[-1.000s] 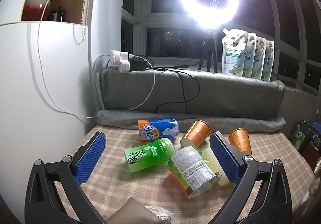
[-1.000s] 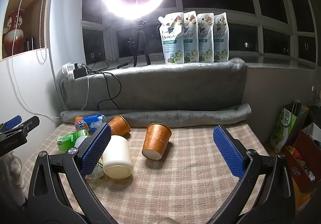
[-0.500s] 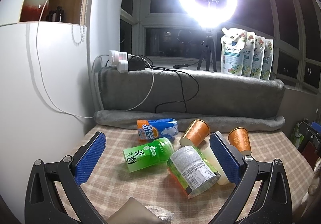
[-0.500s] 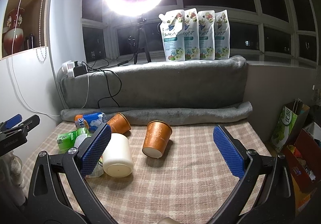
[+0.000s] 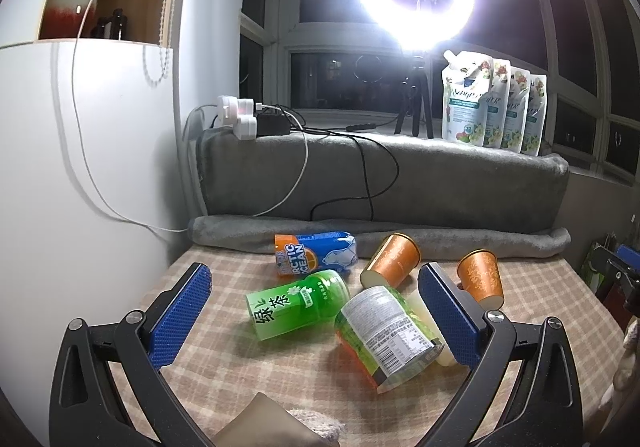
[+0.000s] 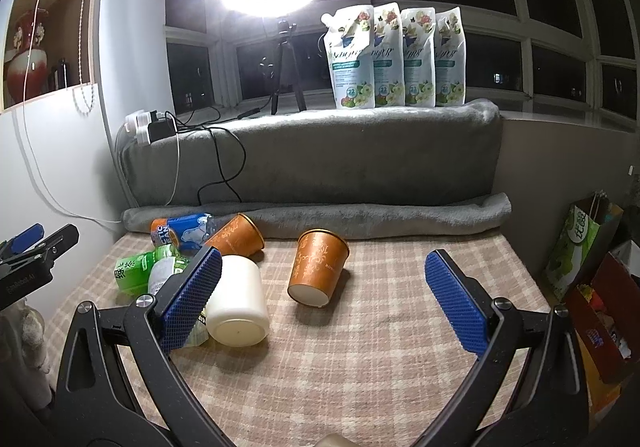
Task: Flip cup upright
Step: 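Move the right tool down and close it around the white cup's body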
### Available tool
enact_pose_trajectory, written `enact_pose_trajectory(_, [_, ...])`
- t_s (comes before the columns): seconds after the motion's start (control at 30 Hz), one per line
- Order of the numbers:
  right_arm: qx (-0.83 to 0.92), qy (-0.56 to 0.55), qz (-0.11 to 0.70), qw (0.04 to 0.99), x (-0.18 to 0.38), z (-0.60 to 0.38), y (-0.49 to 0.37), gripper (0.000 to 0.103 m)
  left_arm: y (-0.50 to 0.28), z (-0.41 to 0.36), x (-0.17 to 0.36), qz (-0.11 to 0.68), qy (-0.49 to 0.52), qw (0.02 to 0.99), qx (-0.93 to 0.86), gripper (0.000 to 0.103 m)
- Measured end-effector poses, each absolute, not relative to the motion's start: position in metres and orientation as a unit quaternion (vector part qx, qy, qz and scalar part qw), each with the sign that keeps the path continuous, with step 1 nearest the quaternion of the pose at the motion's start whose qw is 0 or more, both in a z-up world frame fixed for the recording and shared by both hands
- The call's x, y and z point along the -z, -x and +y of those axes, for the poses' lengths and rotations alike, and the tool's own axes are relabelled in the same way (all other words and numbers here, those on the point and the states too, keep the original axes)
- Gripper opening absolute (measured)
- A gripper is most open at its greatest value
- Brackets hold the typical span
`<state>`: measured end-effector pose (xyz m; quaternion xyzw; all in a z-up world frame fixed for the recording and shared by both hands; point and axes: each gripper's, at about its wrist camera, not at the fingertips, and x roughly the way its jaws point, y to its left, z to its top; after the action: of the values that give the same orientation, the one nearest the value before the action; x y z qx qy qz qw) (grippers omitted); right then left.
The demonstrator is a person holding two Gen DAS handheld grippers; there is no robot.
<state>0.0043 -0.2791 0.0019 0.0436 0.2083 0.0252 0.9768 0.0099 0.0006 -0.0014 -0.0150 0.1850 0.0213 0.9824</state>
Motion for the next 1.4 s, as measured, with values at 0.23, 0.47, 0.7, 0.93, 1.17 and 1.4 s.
enact_pose_trajectory(0.23, [-0.053,-0.046,0.236,0.969,0.006,-0.274,-0.019,0.103,-0.009,0.006,0.004,0.189,0.018,0.982,-0.025,0.102])
enact_pose_trajectory(0.47, [-0.118,-0.037,0.294,0.948,0.021,-0.257,-0.055,0.103,-0.005,0.017,0.014,0.207,0.020,0.978,-0.030,0.102])
enact_pose_trajectory(0.7, [-0.185,-0.032,0.369,0.910,0.043,-0.225,-0.099,0.103,-0.001,0.033,0.025,0.233,0.035,0.971,-0.038,0.102])
enact_pose_trajectory(0.93, [-0.225,-0.050,0.441,0.867,0.063,-0.210,-0.137,0.095,0.003,0.038,0.034,0.251,0.031,0.967,-0.035,0.102])
enact_pose_trajectory(1.17, [-0.248,-0.095,0.491,0.829,0.081,-0.215,-0.162,0.081,0.006,0.041,0.038,0.259,0.035,0.965,-0.031,0.102])
enact_pose_trajectory(1.4, [-0.273,-0.100,0.530,0.796,0.094,-0.206,-0.179,0.079,0.008,0.040,0.042,0.270,0.037,0.962,-0.018,0.102])
